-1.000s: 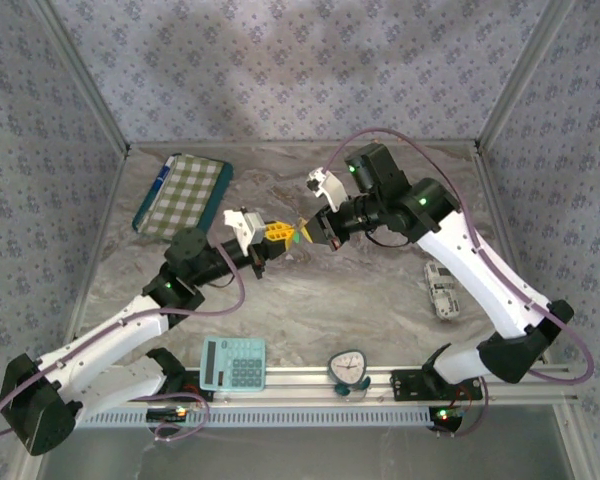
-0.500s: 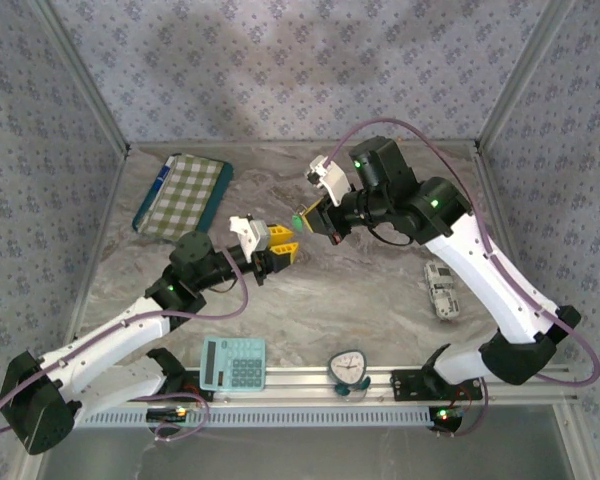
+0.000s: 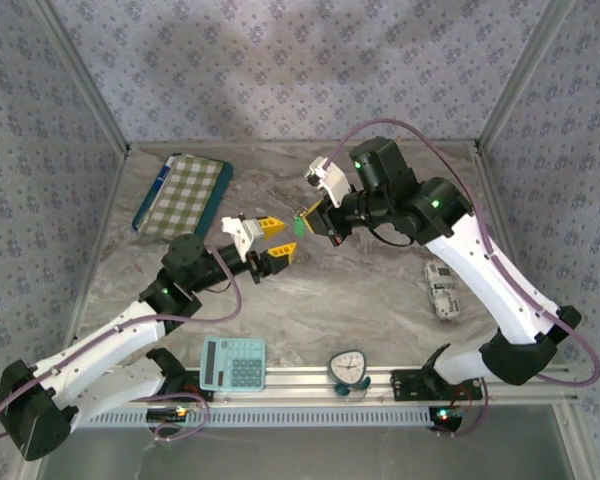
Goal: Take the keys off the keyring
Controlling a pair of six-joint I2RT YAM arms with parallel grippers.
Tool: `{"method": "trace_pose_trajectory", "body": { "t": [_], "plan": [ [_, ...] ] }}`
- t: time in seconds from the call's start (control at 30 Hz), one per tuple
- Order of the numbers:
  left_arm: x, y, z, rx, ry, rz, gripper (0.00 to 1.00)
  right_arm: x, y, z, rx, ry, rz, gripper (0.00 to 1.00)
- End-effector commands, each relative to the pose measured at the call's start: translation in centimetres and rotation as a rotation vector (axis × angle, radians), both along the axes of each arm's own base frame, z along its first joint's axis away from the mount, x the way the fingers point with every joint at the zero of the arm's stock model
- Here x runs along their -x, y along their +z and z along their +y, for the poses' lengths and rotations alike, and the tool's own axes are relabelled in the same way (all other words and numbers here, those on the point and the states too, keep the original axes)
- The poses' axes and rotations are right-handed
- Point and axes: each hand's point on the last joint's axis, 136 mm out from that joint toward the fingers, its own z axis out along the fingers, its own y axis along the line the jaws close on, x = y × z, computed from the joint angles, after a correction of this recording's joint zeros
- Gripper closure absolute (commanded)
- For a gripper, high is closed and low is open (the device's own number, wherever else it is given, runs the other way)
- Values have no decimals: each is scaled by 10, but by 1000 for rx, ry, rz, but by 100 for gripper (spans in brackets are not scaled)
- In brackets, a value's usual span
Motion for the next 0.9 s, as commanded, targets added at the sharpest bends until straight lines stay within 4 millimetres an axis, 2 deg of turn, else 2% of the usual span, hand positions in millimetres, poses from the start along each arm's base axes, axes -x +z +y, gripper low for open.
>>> {"method": "trace_pose_trajectory", "body": {
  "t": [0.0, 0.1, 0.4, 0.87],
  "plan": [
    [-1, 19, 3, 41, 24, -62, 42, 13, 18, -3, -36, 37, -31, 100],
    [-3, 23, 2, 33, 28, -88, 38, 15, 20, -2, -47, 48, -30, 100],
    [-7, 38, -11, 24, -2, -223, 36, 24, 22, 3, -87, 92, -5, 100],
    [-11, 53, -26, 24, -52, -261, 40, 28, 22, 0, -133, 108, 17, 100]
  ]
}}
